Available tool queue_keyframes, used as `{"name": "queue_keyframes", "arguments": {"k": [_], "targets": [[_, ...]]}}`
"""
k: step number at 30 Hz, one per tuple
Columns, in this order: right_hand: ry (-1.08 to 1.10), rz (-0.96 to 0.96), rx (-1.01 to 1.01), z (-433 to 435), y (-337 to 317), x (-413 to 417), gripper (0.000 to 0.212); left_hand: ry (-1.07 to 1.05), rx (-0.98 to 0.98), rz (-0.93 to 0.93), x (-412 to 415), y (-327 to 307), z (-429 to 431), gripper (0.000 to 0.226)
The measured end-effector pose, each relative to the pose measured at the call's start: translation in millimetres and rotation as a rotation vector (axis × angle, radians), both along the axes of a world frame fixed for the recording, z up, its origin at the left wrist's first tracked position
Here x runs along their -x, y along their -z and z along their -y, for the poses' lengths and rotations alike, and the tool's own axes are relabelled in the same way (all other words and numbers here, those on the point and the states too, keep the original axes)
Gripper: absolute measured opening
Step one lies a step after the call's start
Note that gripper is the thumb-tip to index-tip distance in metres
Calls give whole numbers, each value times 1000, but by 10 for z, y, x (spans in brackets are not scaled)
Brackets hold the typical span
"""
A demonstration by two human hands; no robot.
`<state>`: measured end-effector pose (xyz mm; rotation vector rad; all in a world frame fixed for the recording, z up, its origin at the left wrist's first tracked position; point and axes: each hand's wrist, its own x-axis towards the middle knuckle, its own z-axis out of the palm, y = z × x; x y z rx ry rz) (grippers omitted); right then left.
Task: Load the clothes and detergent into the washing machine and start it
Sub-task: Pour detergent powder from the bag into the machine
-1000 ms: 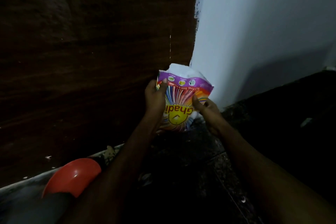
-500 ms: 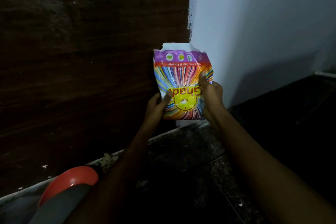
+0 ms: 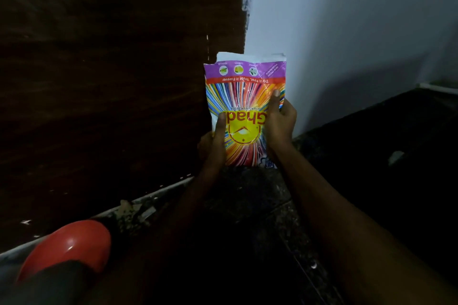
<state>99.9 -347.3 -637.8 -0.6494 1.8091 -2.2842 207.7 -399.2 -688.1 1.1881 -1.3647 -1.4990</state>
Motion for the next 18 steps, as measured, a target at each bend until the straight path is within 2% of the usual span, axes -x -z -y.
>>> {"name": "queue_keyframes", "arguments": {"k": [4,7,11,15,18], "targets": [[7,91,8,45,-24,59,38,-22,124,132,-79,-88,12,88],[5,179,22,-82,-322,21,32,-40,103,184,-124,-492,-103,99],[14,251,6,-322,-1160,-15,32,23,114,195,-163,-1404,-340,89],[18,297,28,-680,-2265,-114,29,55,119,159,-204,-2398,-614,86],[58,332,39,-930,-3209,-242,29,119,114,142,-279,-3247,-820,64]]}}
